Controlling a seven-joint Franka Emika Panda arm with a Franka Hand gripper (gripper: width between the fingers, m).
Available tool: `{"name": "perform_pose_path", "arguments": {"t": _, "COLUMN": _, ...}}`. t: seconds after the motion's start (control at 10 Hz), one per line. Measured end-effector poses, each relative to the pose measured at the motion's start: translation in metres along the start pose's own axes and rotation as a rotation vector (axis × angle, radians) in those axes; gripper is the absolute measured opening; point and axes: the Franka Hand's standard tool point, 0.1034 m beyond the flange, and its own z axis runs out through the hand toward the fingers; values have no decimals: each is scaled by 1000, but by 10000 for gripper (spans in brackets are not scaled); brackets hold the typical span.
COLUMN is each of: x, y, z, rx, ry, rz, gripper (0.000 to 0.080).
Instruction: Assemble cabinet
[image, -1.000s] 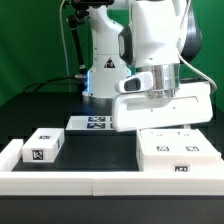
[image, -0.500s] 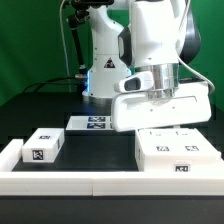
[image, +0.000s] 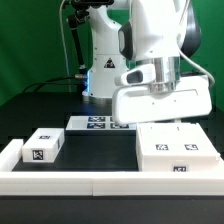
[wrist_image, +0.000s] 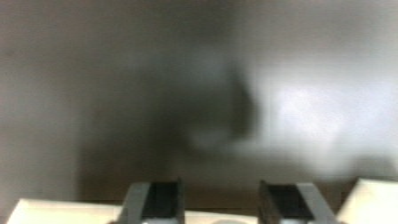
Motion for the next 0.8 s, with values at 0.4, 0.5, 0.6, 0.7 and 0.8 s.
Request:
{"name": "perform_pose_path", "arguments": {"t": 0.4, "x": 16, "y": 1, "z": -49, "rx": -14, "ry": -40, "rz": -13, "gripper": 197}}
{"name": "perform_pose_path", "arguments": {"t": 0.5, "x": 20, "y": 1, "z": -60, "rx": -16, "ry": -55, "rz": -15, "gripper": 197}}
{"name": "perform_pose_path", "arguments": {"t": 0.6, "x": 29, "y": 1, "z": -70, "rx": -17, "ry": -67, "rz": -16, "gripper": 191}}
{"name": "perform_pose_path", "arguments": {"t": 0.7, "x": 35, "y": 0, "z": -72, "rx": -17, "ry": -64, "rz": -18, "gripper": 187}}
{"name": "perform_pose_path", "arguments": {"t": 0.8, "x": 31, "y": 0, "z": -70, "rx": -16, "ry": -66, "rz": -17, "gripper": 179}}
